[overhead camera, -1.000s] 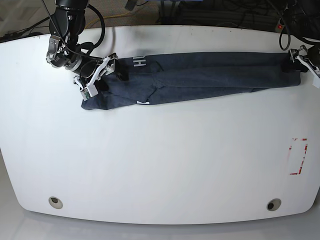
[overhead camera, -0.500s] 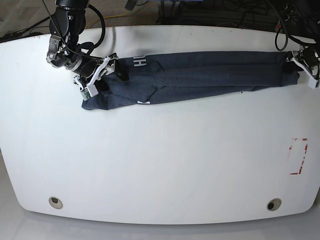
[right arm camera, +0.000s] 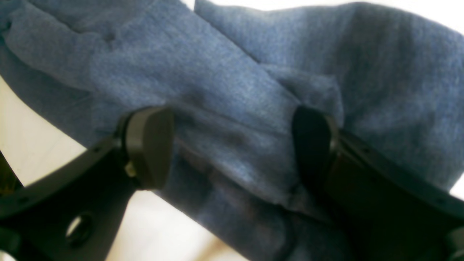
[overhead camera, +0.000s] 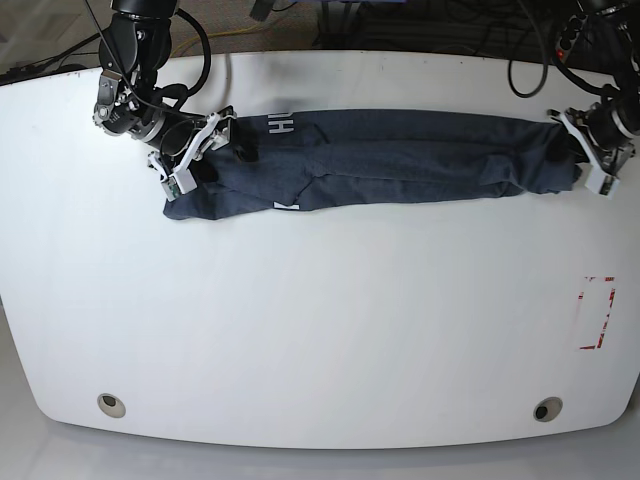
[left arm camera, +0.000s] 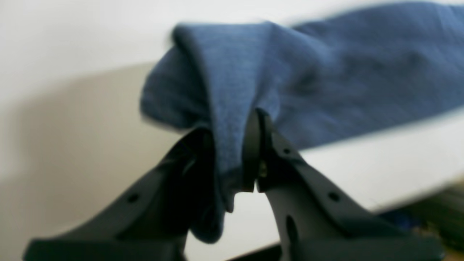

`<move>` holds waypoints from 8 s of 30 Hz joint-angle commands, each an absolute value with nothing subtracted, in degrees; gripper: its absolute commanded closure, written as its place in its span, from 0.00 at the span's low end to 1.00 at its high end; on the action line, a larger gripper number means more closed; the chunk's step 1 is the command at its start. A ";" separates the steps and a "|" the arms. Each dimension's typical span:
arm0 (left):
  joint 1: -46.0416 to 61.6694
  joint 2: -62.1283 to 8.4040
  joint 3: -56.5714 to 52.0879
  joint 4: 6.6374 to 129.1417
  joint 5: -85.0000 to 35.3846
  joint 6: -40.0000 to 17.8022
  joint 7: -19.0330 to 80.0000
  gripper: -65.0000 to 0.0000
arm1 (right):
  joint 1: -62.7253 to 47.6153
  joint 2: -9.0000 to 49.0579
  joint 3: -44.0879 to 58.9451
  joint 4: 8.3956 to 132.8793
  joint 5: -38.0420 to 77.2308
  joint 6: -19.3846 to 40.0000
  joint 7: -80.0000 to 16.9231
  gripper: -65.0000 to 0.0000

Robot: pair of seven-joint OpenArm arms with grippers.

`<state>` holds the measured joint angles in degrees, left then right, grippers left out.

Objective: Fold the T-shirt properly
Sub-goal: 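Grasp the strip end with the left gripper and lift it, then fold the strip end with the left gripper toward the right gripper, then release the folded shirt and reposition both grippers at its ends, then grasp the strip ends with both grippers and fold them together, then press and tuck the folded bundle with both grippers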

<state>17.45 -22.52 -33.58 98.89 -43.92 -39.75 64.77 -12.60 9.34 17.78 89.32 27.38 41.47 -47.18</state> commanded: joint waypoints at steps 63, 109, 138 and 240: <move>4.70 -20.62 -3.56 110.11 -39.87 -33.01 71.52 0.36 | -10.77 9.36 27.12 99.47 38.20 40.00 -62.64 0.23; 9.89 -21.05 -0.75 97.54 -30.02 -32.75 55.34 0.53 | -2.07 0.84 35.65 91.47 40.75 40.00 -71.08 1.00; -2.33 -5.49 20.09 86.73 -29.85 -28.26 55.34 0.53 | 2.07 7.96 29.32 109.05 40.92 40.00 -74.59 1.00; -8.57 -0.22 11.65 71.60 -25.71 -28.53 40.92 0.53 | 2.86 -5.41 -5.49 99.74 -1.27 40.00 -53.58 0.92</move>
